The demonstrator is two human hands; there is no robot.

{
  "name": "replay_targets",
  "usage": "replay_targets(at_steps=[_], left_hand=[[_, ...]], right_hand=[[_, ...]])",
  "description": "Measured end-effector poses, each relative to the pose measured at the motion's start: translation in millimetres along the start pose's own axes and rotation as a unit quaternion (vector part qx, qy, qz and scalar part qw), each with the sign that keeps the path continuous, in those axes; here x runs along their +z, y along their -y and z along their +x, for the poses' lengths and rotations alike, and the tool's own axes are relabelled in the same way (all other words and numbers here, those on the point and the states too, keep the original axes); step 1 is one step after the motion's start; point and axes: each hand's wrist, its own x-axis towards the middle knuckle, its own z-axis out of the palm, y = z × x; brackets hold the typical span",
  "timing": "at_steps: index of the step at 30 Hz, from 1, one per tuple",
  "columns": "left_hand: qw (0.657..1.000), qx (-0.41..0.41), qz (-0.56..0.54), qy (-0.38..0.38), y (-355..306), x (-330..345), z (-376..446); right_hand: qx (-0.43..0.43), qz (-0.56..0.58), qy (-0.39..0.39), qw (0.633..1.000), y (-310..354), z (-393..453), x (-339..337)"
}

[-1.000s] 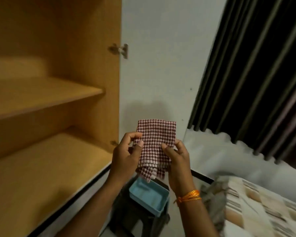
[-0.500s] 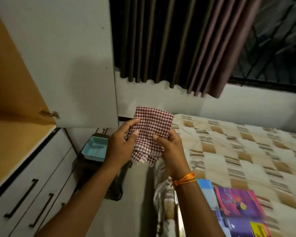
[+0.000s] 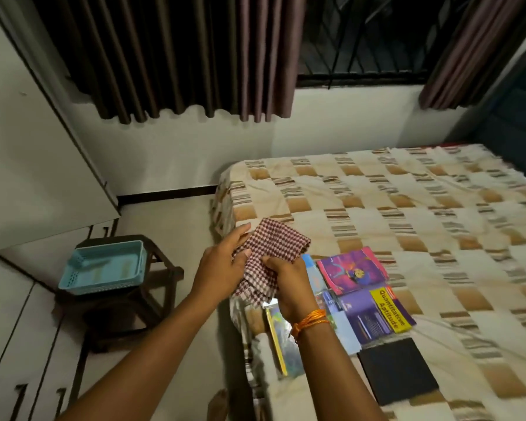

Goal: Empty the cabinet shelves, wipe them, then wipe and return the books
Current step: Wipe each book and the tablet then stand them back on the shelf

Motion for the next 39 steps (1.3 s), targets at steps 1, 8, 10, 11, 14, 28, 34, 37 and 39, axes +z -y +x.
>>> replay_targets(at_steps=[1,8,10,11,14,28,34,37,39], left_hand=[[1.0,0.005,0.008,0.015,-1,11,4],[0.996,0.012,0.015,0.082,12,55,34],[0.993,0.017,0.003,0.113,19,67,47],[0.991,0.016,-0.004,0.131,23,74,55],[0.985,-0.001,0.005,0.17,39,92,76],[0.939,-0.082,0.076,0.326,141,181,179],[0.894,-0.062,0.148,0.419,212,236,206],[0.891,-0.063,0.141,0.427,247,267,225],[0.9,-0.066,0.143,0.407,265,284,233]], right_hand=[[0.003,0.001,-0.013,1.0,-3,3,-7],[0.021,0.004,-0.044,0.999,-8,23,-34],[0.028,-0.001,-0.071,0.997,-11,34,-41],[0.035,-0.004,-0.092,0.995,-13,41,-44],[0.05,-0.021,-0.155,0.987,-18,59,-54],[0.134,-0.085,-0.371,0.915,-101,142,-132],[0.185,-0.169,-0.338,0.907,-155,201,-149],[0.187,-0.213,-0.316,0.905,-155,228,-145],[0.172,-0.213,-0.294,0.916,-166,247,-146]])
